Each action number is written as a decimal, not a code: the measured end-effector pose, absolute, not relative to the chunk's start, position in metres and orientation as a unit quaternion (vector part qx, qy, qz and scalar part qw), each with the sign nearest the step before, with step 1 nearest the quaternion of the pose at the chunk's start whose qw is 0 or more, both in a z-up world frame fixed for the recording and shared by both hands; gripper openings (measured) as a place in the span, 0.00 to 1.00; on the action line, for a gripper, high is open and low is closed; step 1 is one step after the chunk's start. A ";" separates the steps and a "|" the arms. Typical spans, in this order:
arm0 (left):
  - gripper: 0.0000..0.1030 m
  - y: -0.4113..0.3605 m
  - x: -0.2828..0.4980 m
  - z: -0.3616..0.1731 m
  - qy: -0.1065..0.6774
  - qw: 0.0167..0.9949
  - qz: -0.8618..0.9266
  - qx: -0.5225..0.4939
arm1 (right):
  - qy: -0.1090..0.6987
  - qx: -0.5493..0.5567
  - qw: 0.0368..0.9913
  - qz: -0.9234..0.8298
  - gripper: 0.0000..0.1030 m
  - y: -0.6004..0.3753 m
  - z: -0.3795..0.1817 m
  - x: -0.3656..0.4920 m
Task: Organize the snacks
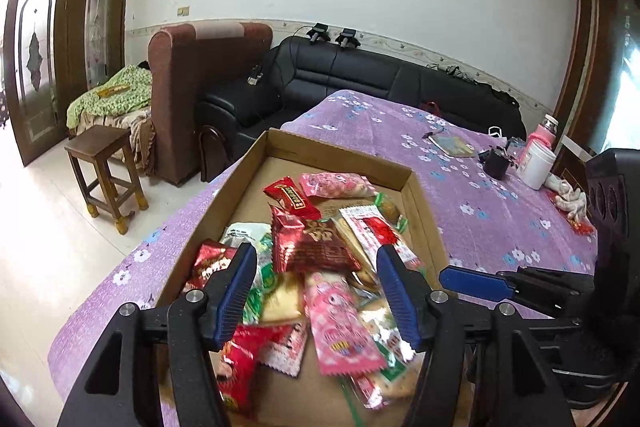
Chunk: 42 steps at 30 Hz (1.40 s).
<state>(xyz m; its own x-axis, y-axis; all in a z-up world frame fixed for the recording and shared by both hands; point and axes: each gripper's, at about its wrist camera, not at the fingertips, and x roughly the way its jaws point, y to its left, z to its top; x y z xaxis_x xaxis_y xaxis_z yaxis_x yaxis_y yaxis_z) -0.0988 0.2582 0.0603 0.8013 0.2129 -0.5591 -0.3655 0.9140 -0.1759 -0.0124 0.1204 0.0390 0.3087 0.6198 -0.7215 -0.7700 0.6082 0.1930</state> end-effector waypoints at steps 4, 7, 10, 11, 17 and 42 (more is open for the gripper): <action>0.74 0.247 -0.109 0.063 0.268 0.942 0.156 -0.127 | 0.396 -0.094 0.802 0.437 0.41 0.110 0.039 -0.025; 0.74 0.237 -0.116 0.063 0.266 0.944 0.158 -0.113 | 0.388 -0.100 0.805 0.437 0.41 0.104 0.038 -0.036; 0.74 0.229 -0.123 0.064 0.267 0.945 0.156 -0.107 | 0.382 -0.098 0.806 0.441 0.41 0.097 0.038 -0.047; 0.74 0.225 -0.126 0.065 0.266 0.946 0.157 -0.102 | 0.381 -0.096 0.807 0.442 0.41 0.093 0.037 -0.051; 0.74 0.203 -0.145 0.063 0.261 0.949 0.162 -0.072 | 0.379 -0.085 0.809 0.440 0.45 0.075 0.030 -0.067; 0.99 0.197 -0.183 0.040 0.257 0.923 0.285 0.002 | 0.306 -0.076 0.869 0.381 1.00 0.027 0.028 -0.098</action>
<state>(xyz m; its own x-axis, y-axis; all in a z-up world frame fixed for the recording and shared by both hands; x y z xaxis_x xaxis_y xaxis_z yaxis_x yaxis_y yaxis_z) -0.1826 0.1969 0.0403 0.7051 0.5273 -0.4741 -0.5256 0.8374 0.1498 -0.0982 0.0267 0.0282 0.5221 0.6165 -0.5894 -0.7097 0.6973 0.1006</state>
